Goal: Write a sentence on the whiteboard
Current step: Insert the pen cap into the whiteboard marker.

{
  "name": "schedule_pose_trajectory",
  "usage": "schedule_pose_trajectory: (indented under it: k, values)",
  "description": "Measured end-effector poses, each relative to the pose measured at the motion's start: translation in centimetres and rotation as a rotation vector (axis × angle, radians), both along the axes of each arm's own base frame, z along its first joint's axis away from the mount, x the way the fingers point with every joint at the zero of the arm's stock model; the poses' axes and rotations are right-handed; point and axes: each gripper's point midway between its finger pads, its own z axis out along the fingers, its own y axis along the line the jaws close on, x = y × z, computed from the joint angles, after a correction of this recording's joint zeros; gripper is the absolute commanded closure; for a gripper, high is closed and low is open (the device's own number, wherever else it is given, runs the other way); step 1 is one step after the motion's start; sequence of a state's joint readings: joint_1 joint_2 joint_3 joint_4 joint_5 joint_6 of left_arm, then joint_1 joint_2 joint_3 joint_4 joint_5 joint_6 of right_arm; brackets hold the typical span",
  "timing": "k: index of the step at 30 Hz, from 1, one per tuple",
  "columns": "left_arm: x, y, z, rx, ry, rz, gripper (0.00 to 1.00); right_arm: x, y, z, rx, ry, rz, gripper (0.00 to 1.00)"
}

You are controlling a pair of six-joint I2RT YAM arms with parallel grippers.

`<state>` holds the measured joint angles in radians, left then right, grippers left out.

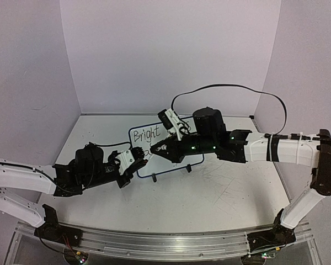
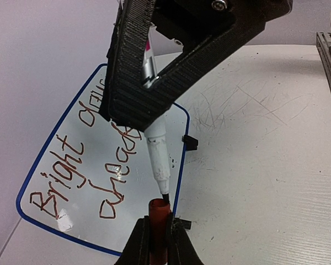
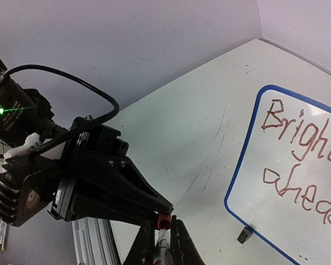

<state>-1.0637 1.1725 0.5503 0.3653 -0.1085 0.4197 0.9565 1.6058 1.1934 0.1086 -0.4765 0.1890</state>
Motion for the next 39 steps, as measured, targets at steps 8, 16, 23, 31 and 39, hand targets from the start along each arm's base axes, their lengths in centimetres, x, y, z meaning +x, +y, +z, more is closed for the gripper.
schedule_pose_trajectory:
  k: [8, 16, 23, 31, 39]
  values:
    - [-0.1, -0.1, 0.0, -0.002, 0.000, -0.004, 1.00, 0.4, 0.0, 0.0, -0.002, -0.010, -0.023, 1.00]
    - [-0.1, -0.1, 0.0, -0.002, 0.001, -0.004, 1.00, 0.2, 0.1, 0.1, 0.004, -0.004, -0.021, 1.00]
    - [0.0, -0.1, 0.0, -0.003, 0.003, -0.002, 1.00, 0.0, 0.7, -0.5, 0.004, 0.010, -0.010, 1.00]
    - [0.1, 0.1, -0.1, -0.008, 0.017, 0.011, 1.00, 0.2, 1.4, -1.6, 0.010, 0.025, -0.013, 1.00]
    - [1.2, 1.3, -2.2, 0.052, 0.064, 0.094, 1.00, 1.3, 3.1, -4.0, 0.023, 0.066, -0.088, 1.00]
